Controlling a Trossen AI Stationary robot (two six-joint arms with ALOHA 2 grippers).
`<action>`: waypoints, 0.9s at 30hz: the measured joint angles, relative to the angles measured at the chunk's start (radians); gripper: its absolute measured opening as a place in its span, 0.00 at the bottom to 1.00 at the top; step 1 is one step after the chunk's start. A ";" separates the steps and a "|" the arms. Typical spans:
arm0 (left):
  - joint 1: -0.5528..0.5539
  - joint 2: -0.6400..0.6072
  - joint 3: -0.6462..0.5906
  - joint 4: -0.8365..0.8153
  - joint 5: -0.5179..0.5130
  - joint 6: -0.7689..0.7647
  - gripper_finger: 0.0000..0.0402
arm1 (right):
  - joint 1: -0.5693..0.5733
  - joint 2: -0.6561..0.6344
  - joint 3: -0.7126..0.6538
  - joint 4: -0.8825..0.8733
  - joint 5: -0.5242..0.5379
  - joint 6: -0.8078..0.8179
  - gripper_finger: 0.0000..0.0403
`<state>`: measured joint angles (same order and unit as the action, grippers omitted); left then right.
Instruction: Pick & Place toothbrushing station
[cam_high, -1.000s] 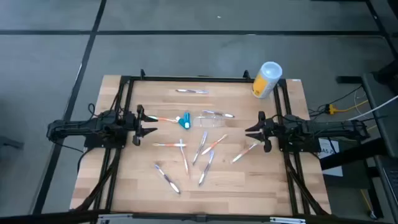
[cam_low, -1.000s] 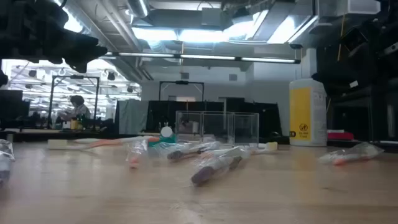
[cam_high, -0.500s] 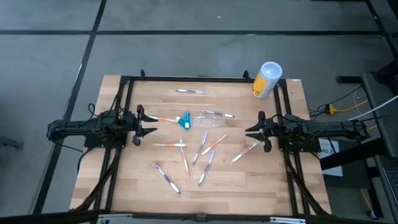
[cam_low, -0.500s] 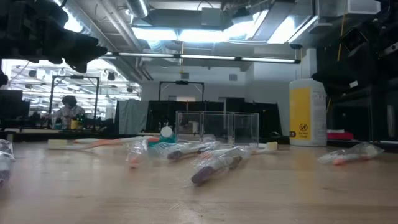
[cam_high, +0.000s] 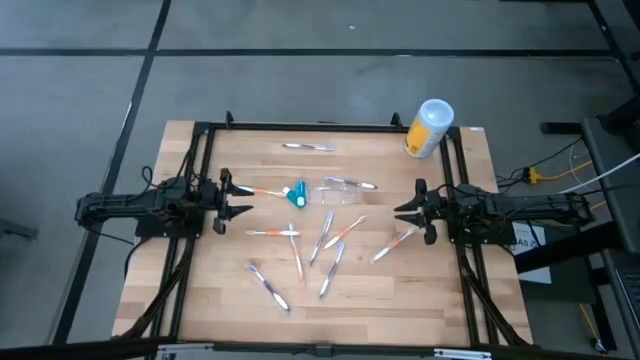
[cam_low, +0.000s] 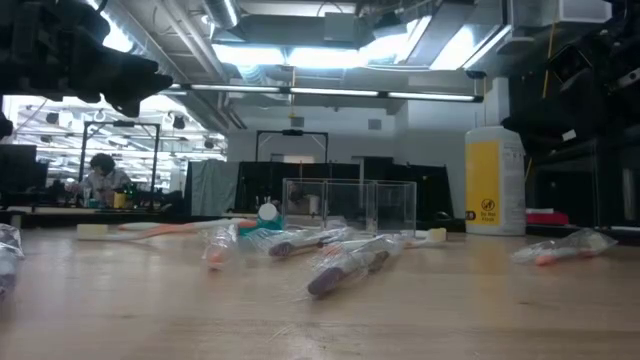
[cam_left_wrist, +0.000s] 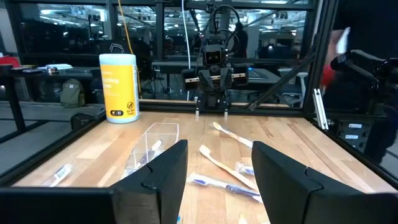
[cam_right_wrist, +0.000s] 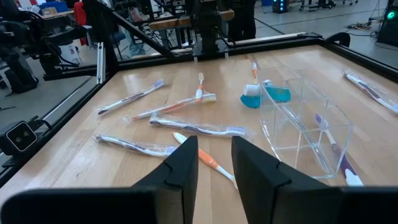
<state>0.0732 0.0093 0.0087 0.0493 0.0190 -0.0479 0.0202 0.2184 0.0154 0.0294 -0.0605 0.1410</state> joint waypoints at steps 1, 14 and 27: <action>0.000 0.000 0.000 0.000 0.000 0.001 0.44 | 0.000 0.000 0.000 0.000 0.000 0.000 0.25; 0.000 0.000 0.000 0.000 0.000 0.001 0.44 | 0.000 0.000 0.000 0.000 0.000 0.000 0.25; 0.000 0.000 0.000 0.000 0.000 0.000 0.44 | 0.000 0.000 0.000 0.140 0.039 -0.190 0.25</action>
<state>0.0734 0.0093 0.0087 0.0490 0.0189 -0.0475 0.0204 0.2188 0.0151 0.1696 -0.0212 -0.0493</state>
